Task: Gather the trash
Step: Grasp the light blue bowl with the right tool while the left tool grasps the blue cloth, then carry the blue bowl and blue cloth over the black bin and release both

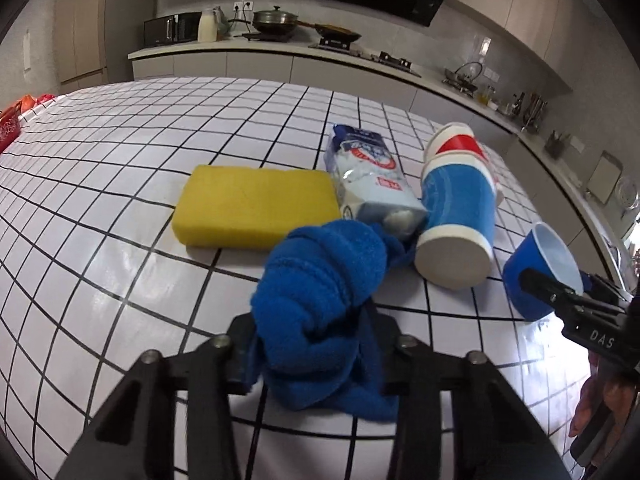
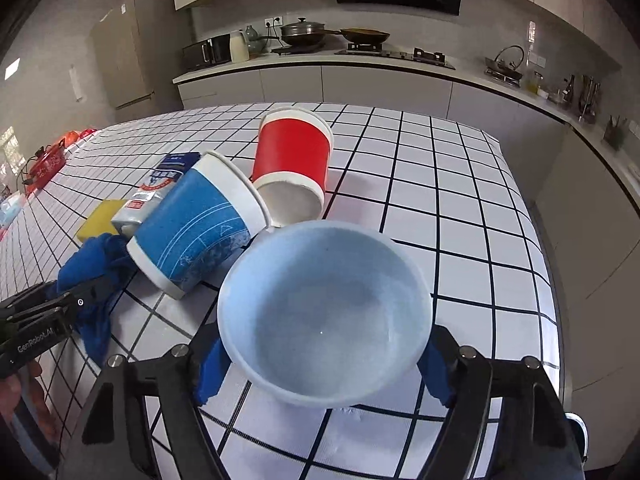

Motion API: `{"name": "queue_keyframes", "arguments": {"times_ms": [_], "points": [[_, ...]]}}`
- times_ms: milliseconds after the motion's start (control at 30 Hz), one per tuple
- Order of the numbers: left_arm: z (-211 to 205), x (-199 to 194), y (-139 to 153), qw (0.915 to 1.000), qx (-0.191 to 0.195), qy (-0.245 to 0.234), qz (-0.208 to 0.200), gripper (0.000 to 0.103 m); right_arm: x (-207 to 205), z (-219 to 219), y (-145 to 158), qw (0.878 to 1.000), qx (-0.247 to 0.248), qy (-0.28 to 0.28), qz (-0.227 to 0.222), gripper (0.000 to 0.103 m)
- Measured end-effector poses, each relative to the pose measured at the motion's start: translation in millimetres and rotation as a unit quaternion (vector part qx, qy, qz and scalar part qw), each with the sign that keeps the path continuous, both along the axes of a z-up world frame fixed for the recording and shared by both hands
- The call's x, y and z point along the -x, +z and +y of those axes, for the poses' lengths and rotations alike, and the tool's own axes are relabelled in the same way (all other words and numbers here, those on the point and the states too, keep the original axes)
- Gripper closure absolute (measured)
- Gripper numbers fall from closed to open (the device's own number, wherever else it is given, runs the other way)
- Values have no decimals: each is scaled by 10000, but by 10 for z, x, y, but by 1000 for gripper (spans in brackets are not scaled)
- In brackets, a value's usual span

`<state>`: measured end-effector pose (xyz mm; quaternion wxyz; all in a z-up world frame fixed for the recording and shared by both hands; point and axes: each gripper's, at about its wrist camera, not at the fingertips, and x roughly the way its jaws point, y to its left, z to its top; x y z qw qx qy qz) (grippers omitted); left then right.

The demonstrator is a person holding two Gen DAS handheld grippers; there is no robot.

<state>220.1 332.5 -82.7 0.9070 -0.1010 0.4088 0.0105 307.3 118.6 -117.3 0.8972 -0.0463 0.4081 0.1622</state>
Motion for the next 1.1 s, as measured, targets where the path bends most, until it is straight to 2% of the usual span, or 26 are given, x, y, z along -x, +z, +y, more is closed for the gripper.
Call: {"name": "queue_keyframes", "arguments": {"times_ms": [633,700,767,800,833,867,933,1100], "points": [[-231,611,273,9990,-5,255,-374,65,552,-288,313,9995,-9,198,-262,23],[-238,644,262,9992,49,290,-279,65,643,-344,320,9994,-24,231,-266,23],[-217,697,240,9989,266,342,-204,64,724,-383,327,9993,-14,267,-277,23],[-247,738,273,9989,138,360,-265,63,760,-405,327,9992,-5,279,-277,23],[-304,793,312,9985,-71,327,-424,58,801,-433,326,9992,-9,291,-274,23],[-404,803,267,9987,-270,226,-365,58,818,-457,324,9992,-12,295,-272,23],[-417,785,145,9999,-37,153,-65,61,872,-507,315,9992,-28,299,-252,23],[-501,1015,232,9987,-34,339,-377,62,1035,-611,351,9990,5,334,-302,23]]}}
